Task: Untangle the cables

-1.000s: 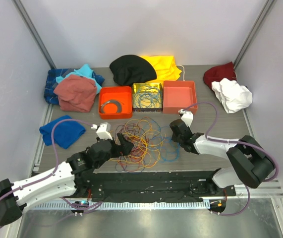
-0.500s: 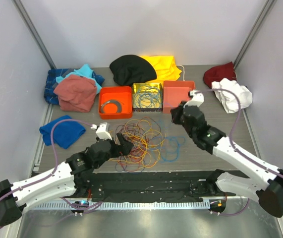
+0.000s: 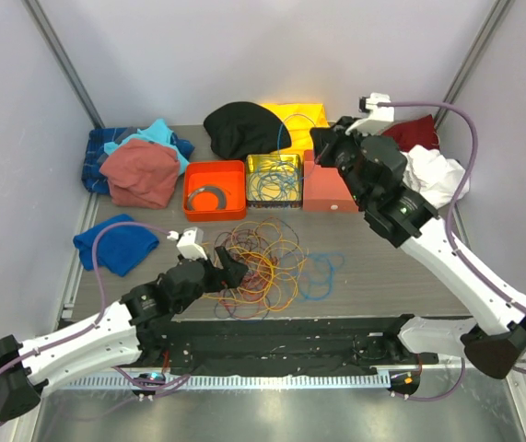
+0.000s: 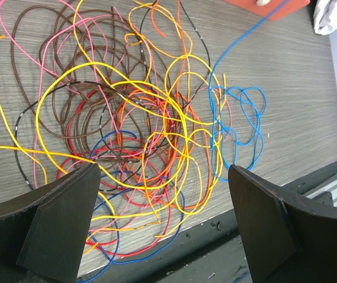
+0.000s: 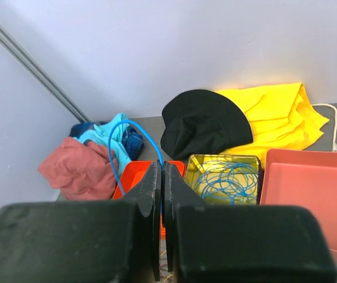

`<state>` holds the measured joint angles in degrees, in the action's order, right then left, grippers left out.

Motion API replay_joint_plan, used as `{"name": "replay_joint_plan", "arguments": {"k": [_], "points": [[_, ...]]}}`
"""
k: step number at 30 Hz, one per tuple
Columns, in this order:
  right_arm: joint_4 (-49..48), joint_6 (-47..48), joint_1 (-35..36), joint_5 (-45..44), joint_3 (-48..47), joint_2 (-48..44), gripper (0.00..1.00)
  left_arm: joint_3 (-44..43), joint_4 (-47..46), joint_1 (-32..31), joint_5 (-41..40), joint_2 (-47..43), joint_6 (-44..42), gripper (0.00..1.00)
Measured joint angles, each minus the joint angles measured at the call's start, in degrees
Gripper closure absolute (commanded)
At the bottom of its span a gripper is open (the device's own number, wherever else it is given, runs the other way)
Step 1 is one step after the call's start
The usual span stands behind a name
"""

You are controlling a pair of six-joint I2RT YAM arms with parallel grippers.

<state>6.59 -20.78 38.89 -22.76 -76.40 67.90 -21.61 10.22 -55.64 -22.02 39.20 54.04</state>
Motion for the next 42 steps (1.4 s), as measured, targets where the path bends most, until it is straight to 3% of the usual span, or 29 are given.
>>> {"name": "replay_joint_plan", "arguments": {"k": [23, 42], "points": [[1.6, 8.2, -0.4, 2.6, -45.2, 23.2, 0.99, 0.5, 1.2, 0.0, -0.5, -2.6, 1.1, 0.05], [-2.3, 5.8, -8.8, 5.8, -42.9, 37.8, 0.99, 1.4, 8.4, 0.0, -3.9, -10.8, 0.5, 0.02]]}}
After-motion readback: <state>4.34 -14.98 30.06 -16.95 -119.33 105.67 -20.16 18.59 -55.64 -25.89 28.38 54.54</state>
